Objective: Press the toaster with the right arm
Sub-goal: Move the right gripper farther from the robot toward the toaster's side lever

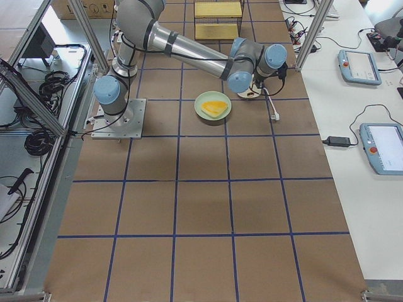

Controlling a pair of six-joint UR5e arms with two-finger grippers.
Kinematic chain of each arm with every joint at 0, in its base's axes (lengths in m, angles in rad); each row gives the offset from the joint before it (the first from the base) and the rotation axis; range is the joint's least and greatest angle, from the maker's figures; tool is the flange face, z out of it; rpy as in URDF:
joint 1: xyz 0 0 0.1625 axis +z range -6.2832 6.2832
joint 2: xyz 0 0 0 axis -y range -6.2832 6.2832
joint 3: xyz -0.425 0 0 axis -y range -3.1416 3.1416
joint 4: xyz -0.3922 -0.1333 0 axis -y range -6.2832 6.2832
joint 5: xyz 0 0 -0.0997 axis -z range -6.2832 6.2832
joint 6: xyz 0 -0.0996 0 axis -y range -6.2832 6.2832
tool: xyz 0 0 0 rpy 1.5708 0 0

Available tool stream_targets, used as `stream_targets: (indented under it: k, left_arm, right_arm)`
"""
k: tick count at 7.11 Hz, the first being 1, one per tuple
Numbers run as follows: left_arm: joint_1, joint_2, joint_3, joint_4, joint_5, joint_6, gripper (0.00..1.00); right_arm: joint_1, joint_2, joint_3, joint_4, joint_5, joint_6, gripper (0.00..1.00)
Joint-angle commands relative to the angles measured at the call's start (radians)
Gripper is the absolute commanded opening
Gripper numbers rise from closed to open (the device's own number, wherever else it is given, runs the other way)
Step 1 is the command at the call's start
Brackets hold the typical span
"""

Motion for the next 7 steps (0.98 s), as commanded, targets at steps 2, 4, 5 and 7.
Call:
stream_targets:
  k: [2,4,5,7]
  left_arm:
    - [0.0,0.0,0.0,0.001,0.0,0.0,1.0]
    - [0.0,0.0,0.0,0.001,0.0,0.0,1.0]
    - [0.0,0.0,0.0,0.0,0.0,0.0,1.0]
    - [0.0,0.0,0.0,0.001,0.0,0.0,1.0]
  right_arm:
    - [0.005,0.019,-0.001,0.0,0.003,0.001,0.05]
    - [0.008,0.034,-0.001,0.0,0.032,0.003,0.05]
    - [0.008,0.034,-0.001,-0.001,0.038,0.003,0.05]
    - [0.008,0.045,-0.001,-0.007,0.038,0.0,0.05]
